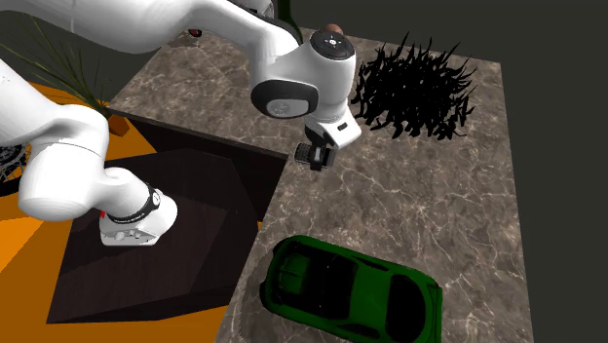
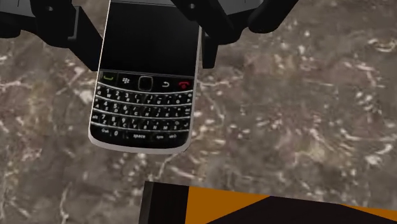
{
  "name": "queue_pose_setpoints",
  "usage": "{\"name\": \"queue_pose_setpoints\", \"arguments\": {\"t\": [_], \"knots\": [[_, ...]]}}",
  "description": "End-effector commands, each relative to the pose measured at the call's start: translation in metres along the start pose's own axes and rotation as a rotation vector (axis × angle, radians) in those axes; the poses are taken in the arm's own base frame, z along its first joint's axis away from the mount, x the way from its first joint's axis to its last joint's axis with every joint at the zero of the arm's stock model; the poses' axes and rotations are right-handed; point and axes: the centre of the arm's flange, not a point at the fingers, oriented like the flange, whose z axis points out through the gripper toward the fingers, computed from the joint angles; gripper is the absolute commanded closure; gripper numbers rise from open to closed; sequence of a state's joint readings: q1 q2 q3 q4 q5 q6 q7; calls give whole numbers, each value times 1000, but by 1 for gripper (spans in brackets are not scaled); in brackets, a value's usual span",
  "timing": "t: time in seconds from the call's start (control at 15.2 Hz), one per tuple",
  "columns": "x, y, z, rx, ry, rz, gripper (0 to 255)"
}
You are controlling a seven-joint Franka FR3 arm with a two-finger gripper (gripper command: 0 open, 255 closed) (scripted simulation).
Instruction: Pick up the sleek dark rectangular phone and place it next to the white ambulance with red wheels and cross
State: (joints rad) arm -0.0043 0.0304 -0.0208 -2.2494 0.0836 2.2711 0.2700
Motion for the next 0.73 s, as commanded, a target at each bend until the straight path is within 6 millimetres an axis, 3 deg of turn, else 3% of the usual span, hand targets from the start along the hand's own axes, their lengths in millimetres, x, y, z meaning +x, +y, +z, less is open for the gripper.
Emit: {"name": "queue_pose_setpoints", "arguments": {"t": [0.0, 0.66], "knots": [[-1, 0, -11, 0, 0, 0, 255], [-3, -3, -64, 0, 0, 0, 255]]}}
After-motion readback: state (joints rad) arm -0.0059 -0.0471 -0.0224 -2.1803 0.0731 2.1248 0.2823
